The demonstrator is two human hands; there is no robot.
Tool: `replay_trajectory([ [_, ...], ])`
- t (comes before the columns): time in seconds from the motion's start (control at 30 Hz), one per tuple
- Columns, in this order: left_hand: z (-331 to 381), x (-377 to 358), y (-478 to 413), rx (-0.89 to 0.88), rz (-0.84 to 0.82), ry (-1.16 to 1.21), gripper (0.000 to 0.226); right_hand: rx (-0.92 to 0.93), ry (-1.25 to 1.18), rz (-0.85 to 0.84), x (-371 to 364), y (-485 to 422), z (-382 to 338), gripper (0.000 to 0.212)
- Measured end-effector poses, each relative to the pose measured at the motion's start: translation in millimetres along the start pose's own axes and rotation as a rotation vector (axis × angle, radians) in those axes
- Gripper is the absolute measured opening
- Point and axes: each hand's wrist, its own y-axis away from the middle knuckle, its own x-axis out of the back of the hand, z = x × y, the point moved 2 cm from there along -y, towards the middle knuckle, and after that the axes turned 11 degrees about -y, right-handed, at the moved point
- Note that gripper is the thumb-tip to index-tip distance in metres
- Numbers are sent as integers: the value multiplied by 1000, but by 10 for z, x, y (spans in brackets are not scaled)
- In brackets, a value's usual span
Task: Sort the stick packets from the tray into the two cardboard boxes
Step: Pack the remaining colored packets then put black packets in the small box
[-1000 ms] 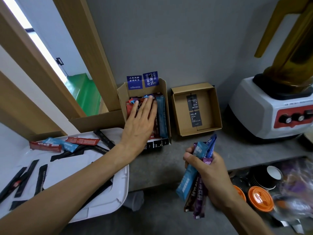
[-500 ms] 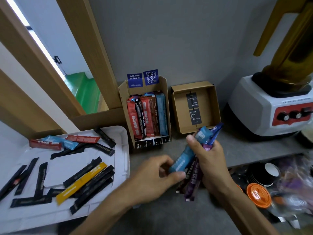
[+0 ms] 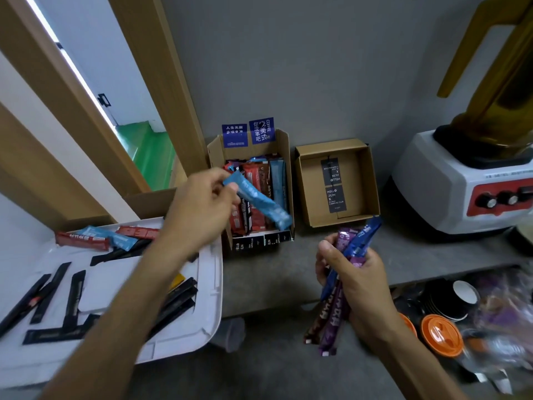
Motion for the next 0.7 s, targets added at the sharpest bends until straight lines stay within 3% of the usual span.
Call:
replay_trajectory([
  [0.1, -3, -114, -416, -74, -128, -328, 16, -23, 46, 8, 79, 43, 11, 21],
  [0.2, -35, -434, -606, -120, -235, -357, 15, -31, 74, 11, 114, 73, 12, 24],
  [0.47, -18, -607, -518, -271, 77, -197, 30, -55, 73, 32, 173, 66, -15, 30],
  [0.57, -182, -751, -311, -486, 224, -513, 43, -61, 67, 44, 193, 52, -19, 32],
  [0.7, -447, -1012, -197, -604, 114, -888, 88, -80, 65, 55, 220, 46, -9, 35],
])
